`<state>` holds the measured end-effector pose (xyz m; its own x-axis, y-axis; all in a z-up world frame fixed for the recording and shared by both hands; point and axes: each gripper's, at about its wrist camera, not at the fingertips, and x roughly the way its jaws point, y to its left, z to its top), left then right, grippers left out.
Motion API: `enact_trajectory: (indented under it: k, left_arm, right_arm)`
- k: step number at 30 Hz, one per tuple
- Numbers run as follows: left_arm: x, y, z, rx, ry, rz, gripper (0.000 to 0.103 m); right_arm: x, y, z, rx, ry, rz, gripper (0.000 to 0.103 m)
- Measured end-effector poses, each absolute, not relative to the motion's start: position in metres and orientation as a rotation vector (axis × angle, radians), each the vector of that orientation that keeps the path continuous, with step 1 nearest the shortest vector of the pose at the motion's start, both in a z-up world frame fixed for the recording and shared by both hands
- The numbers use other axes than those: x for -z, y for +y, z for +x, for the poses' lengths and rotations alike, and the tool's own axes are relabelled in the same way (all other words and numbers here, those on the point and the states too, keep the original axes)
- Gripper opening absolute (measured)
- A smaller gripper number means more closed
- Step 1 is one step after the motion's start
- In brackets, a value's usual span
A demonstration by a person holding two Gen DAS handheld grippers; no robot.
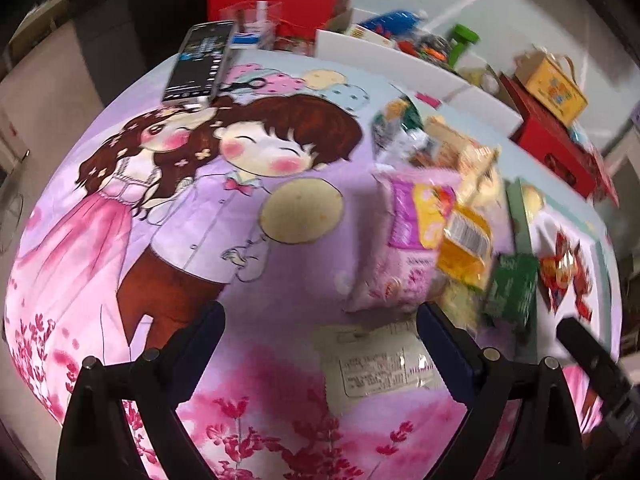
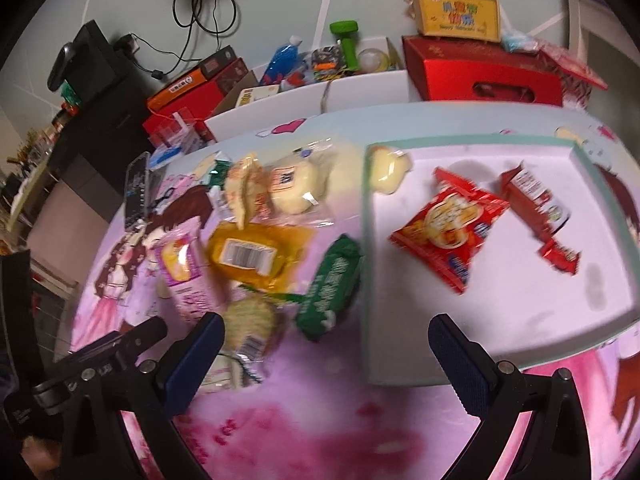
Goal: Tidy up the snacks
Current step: 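Reach left tool toward purple snack bag while right tool reaches green packet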
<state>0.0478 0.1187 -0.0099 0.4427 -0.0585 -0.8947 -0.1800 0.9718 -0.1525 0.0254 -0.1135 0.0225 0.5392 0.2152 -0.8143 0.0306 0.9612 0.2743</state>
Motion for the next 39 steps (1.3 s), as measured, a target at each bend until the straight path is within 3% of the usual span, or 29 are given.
enact_trajectory:
  k: [24,39]
  left_arm:
    - [0.016,0.137,0.07,-0.046,1.044,-0.361,0.097]
    - [0.02,0.101,0.088,0.065,1.106,-0.229,0.099]
  right_arm:
    - [0.007,-0.047,0.037,-0.181,1.076,0.207,0.097]
    - [0.023,-0.036,0.05,-0.184,1.101,0.184,0.088]
